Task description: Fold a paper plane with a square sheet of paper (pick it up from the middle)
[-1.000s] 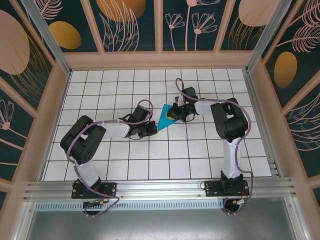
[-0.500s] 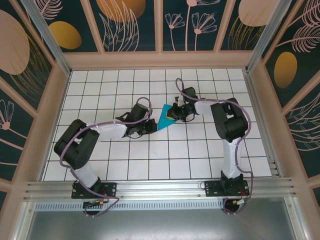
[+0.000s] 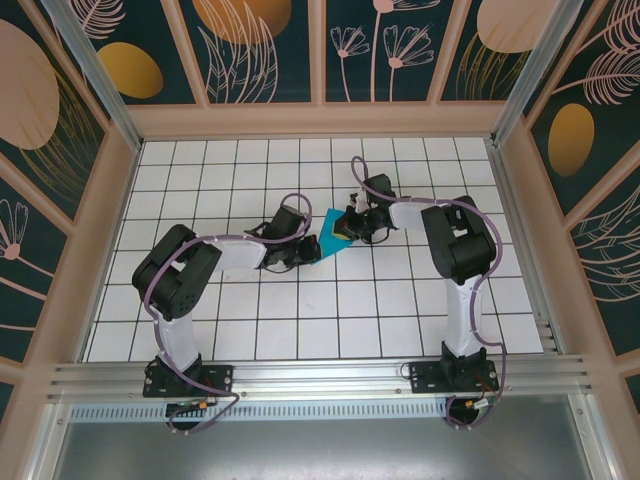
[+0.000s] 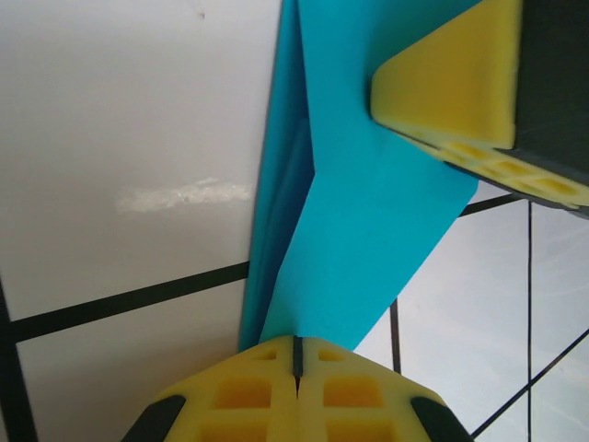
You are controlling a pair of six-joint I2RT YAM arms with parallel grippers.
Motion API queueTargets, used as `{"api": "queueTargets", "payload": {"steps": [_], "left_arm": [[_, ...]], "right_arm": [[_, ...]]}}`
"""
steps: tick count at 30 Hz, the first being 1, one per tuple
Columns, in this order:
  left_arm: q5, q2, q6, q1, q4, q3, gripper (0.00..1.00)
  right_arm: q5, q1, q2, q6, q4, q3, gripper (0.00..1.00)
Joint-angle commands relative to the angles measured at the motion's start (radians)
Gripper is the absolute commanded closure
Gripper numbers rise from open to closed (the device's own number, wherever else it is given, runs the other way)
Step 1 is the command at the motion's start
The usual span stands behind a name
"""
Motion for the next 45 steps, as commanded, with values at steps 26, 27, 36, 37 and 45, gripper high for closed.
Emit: {"api": "queueTargets", "payload": {"steps": [26,27,36,37,45], "left_arm": [[-0.014,-0.006,-0.043,0.009,0.047,-0.139,1.00],[-0.014,-0.006,-0.044,0.010,0.048,-0.140,1.00],[-0.006,-0.006,-0.050,0.009,0.052,-0.137,1.00],[-0.005,-0.006,-0.050,0.010,0.052,-0.135,1.00],[0.003,-0.019,-0.052,0.009,0.052,-0.131,1.00]], "right_arm": [[-0.075,0.056,-0.114,-0.159,0.077,-0.084,0.94],[-0.076,0.059,-0.109,-0.155,0.079,-0.089,0.94],[-0.105,0.076,-0.059,-0.174,0.055,-0.085,0.95],[-0.106,0.078,-0.053,-0.179,0.048,-0.083,0.95],[-0.058,0.082,-0.017,-0.199,-0.005,-0.062,0.95]]}}
